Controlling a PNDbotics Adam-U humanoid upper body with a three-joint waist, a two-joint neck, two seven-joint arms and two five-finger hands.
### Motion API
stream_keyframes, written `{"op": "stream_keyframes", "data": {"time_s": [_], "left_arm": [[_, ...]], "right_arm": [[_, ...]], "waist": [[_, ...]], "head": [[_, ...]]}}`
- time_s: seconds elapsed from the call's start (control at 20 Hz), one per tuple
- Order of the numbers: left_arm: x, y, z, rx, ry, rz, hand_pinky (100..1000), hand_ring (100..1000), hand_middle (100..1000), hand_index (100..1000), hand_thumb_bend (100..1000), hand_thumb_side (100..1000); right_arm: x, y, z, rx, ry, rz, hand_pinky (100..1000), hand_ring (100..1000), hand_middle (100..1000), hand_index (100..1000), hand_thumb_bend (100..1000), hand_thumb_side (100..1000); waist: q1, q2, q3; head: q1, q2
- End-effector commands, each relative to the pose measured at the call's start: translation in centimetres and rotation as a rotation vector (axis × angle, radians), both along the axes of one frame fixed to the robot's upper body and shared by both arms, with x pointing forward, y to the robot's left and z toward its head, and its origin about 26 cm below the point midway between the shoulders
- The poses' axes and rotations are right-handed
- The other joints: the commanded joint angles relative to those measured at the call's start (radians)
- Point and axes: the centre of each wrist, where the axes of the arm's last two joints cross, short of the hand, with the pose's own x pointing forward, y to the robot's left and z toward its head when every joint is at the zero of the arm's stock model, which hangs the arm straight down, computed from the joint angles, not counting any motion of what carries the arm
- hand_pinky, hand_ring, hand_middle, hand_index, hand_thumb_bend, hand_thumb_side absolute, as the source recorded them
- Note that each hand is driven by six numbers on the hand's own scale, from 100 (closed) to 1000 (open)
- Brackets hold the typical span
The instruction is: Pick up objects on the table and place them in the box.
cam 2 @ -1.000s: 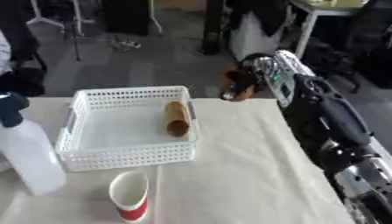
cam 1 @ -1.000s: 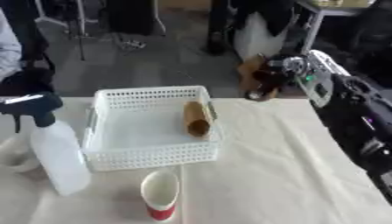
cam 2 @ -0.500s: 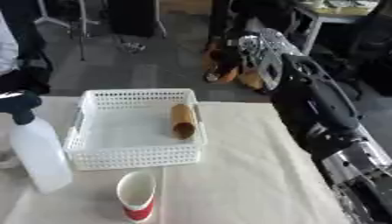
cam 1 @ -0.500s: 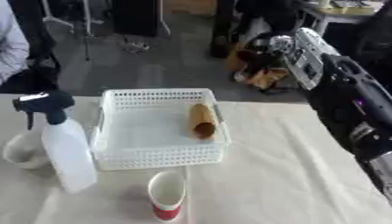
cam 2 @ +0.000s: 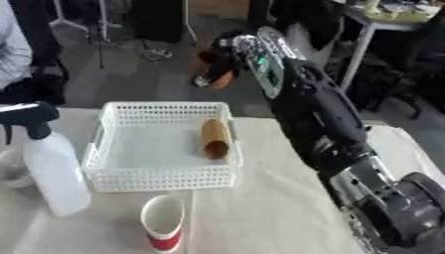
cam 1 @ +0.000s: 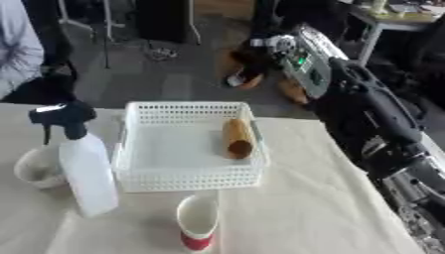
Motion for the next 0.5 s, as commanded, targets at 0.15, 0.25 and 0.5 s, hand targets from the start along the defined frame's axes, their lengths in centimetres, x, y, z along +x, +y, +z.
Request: {"op": "stream_keyframes", "data": {"time_s": [0.15, 0.25, 0.5], "left_arm": [[-0.2, -0.5, 0.7, 0.002, -0.031, -0.031, 983, 932, 839, 843, 100, 1000], [-0.2, -0.6, 0.6, 0.001, -0.030, -0.038, 983, 932, 839, 843, 100, 1000], [-0.1, -0.9, 0.5, -0.012, -0.028, -0.053, 982, 928, 835, 843, 100, 1000]], "right_arm": [[-0.4, 1.5, 0.8, 0.034, -0.083, 0.087, 100, 347, 394, 518, 100, 516], [-0.2, 1.6, 0.1, 0.036, -0.095, 0.098, 100, 345, 392, 518, 100, 517], [0.5, 1.6, -2.4, 0.010, -0.140, 0.120, 100, 346, 392, 519, 100, 530]], "waist": [[0.014, -0.017, 0.015], [0.016, -0.017, 0.021], [0.021, -0.012, 0.043]], "head": [[-0.023, -0.010], [-0.028, -0.011], [-0.049, -0.019]]}}
